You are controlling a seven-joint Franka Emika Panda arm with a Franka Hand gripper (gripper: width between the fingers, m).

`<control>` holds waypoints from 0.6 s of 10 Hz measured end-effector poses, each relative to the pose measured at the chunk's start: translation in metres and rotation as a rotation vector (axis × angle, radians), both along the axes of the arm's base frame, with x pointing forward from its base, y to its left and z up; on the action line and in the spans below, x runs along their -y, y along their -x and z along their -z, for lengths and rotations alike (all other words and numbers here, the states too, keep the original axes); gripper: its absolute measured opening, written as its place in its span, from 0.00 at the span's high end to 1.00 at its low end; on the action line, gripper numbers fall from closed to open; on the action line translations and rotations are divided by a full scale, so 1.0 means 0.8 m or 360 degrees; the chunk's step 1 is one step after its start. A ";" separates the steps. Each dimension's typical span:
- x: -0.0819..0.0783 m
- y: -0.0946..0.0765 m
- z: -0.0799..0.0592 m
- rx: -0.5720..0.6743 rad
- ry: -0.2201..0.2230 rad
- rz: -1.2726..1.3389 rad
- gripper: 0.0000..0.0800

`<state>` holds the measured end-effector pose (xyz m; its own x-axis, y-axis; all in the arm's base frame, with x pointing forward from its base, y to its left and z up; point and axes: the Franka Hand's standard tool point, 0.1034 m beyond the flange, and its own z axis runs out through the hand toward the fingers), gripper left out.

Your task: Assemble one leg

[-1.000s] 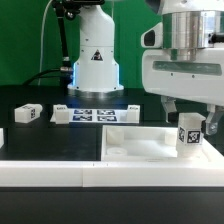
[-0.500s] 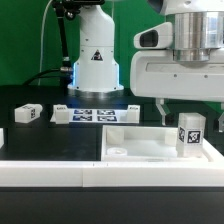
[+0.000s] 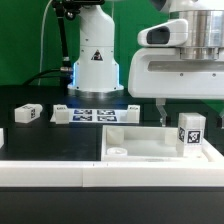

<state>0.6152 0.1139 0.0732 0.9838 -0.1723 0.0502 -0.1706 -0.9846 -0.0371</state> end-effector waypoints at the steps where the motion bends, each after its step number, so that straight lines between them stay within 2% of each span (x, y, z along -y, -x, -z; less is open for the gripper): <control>1: 0.000 0.000 0.000 0.0000 0.0000 0.0003 0.30; 2: 0.000 0.000 0.000 0.0000 0.0000 0.0003 0.52; 3: 0.000 0.000 0.000 0.0000 0.0000 0.0004 0.52; 4: 0.000 0.000 0.000 0.0000 -0.0001 0.0010 0.64; 6: 0.001 0.000 0.000 -0.0002 -0.0006 0.0077 0.64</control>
Offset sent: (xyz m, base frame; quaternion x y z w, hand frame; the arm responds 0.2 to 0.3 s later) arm 0.0000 0.0000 0.0000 0.0000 0.0000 0.0000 1.0000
